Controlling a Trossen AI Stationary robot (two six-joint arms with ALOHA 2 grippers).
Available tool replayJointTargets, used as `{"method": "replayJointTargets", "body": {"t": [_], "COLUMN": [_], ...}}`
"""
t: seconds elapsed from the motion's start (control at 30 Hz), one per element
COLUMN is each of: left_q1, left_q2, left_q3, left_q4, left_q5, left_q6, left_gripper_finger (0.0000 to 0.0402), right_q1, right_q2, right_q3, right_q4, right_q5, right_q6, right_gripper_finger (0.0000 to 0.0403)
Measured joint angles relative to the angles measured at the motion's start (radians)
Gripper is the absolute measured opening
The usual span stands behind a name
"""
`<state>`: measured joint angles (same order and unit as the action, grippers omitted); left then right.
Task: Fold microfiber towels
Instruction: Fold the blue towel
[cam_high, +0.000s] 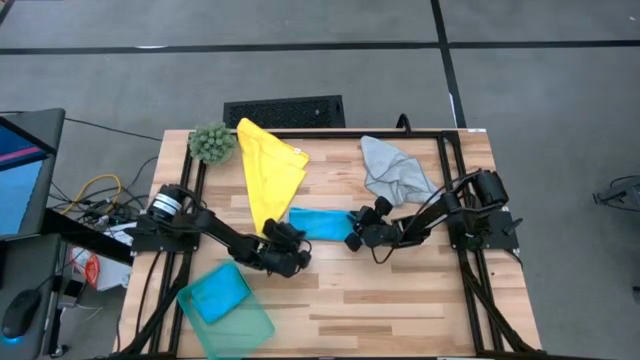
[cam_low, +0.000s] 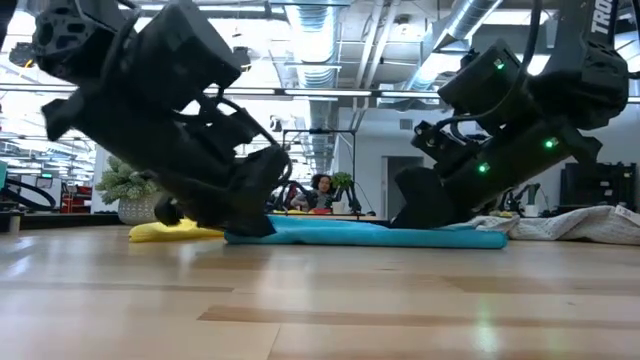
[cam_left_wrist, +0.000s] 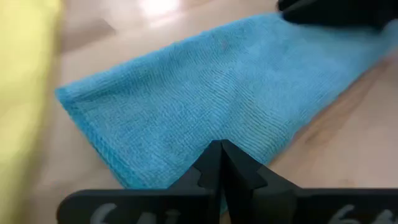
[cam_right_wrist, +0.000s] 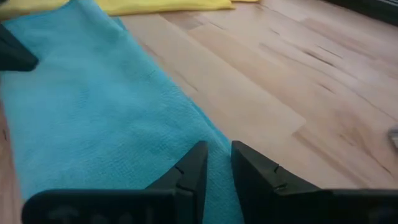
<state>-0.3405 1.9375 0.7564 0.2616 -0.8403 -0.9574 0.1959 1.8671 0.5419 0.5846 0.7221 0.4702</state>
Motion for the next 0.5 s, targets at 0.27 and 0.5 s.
{"method": "replayJointTargets", "body": {"t": [0.27, 0.5], "left_q1": [-0.006, -0.006], "left_q2": [0.033, 0.038], "left_q3": [0.004, 0.002], "left_q4": [0.006, 0.128], "left_q5": [0.004, 0.068], "left_q6": [-0.028, -0.018], "left_gripper_finger": [0.0, 0.0], "right_q1": [0.002, 0.062], "right_q2": [-0.077, -0.165], "right_q3": [0.0, 0.002], "right_q4": [-0.008, 0.04], "right_q5": [-0.001, 0.067], "right_q6": [0.0, -0.005], "right_gripper_finger": [0.0097, 0.0097]}}
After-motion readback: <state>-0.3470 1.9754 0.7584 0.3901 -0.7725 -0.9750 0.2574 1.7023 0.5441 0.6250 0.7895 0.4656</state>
